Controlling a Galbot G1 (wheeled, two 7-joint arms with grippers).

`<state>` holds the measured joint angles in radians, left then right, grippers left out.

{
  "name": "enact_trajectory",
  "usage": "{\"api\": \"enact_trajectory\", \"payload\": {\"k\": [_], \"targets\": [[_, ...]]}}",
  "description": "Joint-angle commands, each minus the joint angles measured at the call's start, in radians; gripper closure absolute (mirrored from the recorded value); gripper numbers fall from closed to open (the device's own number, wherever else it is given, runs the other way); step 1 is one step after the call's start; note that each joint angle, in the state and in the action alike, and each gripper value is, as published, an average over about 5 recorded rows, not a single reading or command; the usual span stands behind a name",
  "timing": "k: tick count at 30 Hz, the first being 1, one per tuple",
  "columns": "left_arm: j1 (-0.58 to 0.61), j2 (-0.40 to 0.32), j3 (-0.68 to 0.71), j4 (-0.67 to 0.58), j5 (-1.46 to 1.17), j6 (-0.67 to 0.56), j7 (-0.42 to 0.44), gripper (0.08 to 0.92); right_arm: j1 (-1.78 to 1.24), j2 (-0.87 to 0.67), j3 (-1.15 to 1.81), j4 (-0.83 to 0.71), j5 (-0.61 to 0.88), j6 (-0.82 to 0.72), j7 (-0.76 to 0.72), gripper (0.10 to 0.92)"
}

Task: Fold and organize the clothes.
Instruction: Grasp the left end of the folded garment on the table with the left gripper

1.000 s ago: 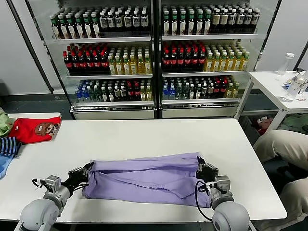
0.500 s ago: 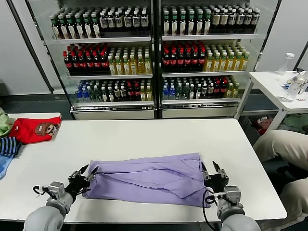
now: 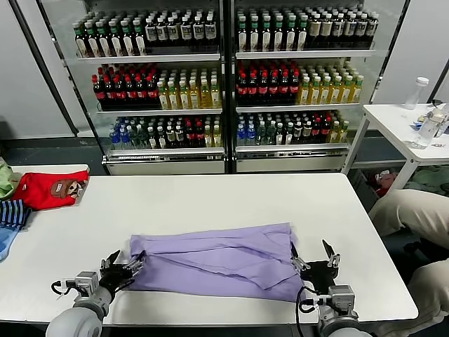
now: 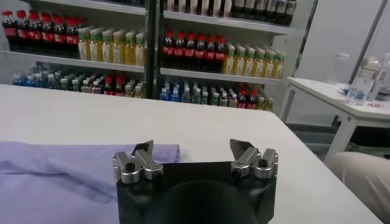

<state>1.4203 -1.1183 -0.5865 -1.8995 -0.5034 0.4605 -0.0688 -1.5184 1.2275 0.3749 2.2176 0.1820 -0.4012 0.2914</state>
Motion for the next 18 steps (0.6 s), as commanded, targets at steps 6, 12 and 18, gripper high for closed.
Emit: {"api": "enact_trajectory", "payload": {"k": [6,12,18], "targets": [[0.006,-0.029,0.023,-0.008,-0.074,0.051,-0.041,0.505,-0.016,0.020,-0.021,0.003,-0.048,0.008,-0.004,0.202],[0.005,-0.032,0.032,-0.003,-0.070,0.046,-0.035,0.661,-0.014,0.023,-0.022,0.010,-0.052,-0.004,-0.011,0.202],[0.006,-0.022,0.001,-0.050,-0.011,0.033,-0.046,0.829,-0.008,0.020,-0.018,0.022,-0.054,-0.017,-0.018,0.202]]}}
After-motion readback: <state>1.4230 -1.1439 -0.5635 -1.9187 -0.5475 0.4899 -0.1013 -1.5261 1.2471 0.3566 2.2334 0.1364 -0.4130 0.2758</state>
